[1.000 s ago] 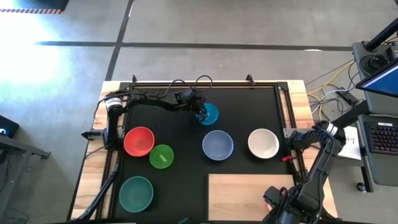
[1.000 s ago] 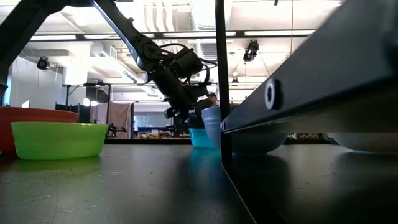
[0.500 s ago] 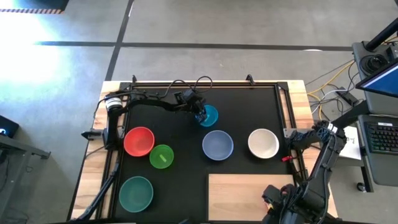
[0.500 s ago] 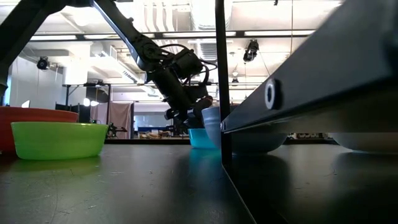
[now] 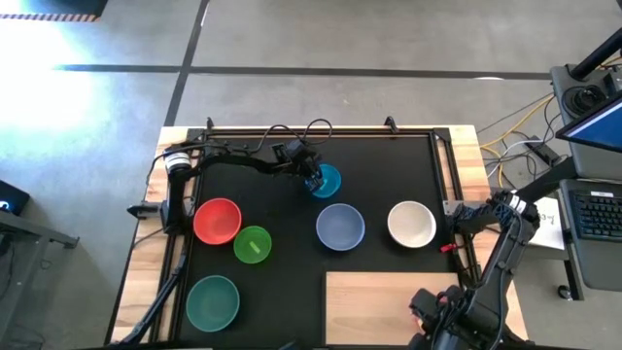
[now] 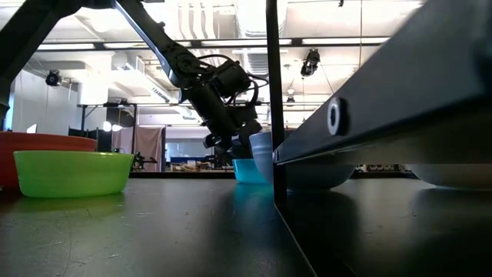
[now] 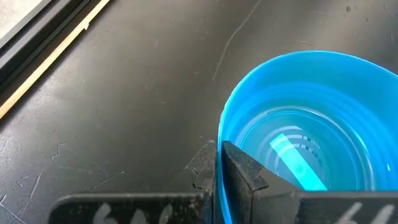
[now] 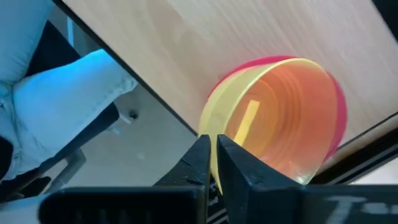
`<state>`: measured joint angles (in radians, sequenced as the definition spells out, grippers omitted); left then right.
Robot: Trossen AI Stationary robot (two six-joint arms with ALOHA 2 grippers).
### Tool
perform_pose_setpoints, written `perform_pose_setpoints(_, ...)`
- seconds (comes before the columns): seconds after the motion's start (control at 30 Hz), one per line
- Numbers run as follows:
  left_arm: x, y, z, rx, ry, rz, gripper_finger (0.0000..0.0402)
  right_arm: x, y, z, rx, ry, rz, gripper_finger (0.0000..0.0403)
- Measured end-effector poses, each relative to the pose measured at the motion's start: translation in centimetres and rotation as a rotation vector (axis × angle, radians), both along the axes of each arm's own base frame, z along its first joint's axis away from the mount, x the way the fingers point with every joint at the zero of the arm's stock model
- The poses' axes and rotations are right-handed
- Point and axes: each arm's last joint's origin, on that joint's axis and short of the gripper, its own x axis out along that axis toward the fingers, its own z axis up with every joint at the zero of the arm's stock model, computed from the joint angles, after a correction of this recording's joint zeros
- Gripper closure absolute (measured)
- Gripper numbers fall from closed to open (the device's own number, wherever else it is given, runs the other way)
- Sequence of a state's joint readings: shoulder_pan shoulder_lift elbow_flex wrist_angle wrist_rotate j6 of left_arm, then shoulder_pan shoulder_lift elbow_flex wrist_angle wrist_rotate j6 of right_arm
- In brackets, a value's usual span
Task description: Place and stack bowls onto a shelf
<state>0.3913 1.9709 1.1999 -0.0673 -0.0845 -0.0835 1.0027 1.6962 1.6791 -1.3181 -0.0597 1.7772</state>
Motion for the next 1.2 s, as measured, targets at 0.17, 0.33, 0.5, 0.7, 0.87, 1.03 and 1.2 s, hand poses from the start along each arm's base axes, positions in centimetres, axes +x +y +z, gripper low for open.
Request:
perform_pose_setpoints(0.17,0.0,0.0,0.0,0.006,0.003,-0.006,0.0401,-0.1,-0.2,0.0,-0.017,0.012,-0.009,0.0394)
perform_pose_setpoints(0.33,0.0,0.0,0.0,0.009,0.003,-0.009,0.0401,0.0,-0.1,-0.2,-0.017,0.006,-0.011,0.0394)
perform_pose_setpoints(0.5,0.0,0.1,0.0,0.01,0.001,-0.009,0.0401,0.3,0.2,-0.7,-0.032,0.01,0.008,0.0394)
perform_pose_setpoints(0.7,0.0,0.1,0.0,0.014,0.0,-0.012,0.0401,0.5,0.6,-1.3,-0.042,0.013,0.033,0.0394)
perform_pose_setpoints(0.87,0.0,0.1,0.0,0.014,0.0,-0.011,0.0401,0.5,0.5,-1.3,-0.043,0.012,0.039,0.0394)
perform_pose_setpoints(1.03,0.0,0.1,0.0,0.014,0.0,-0.011,0.0401,0.7,0.9,-1.3,-0.005,-0.006,0.039,0.0394)
perform_pose_setpoints(1.2,0.0,0.1,0.0,0.016,0.001,-0.012,0.0401,0.7,1.2,-1.2,0.037,0.02,0.039,0.0394)
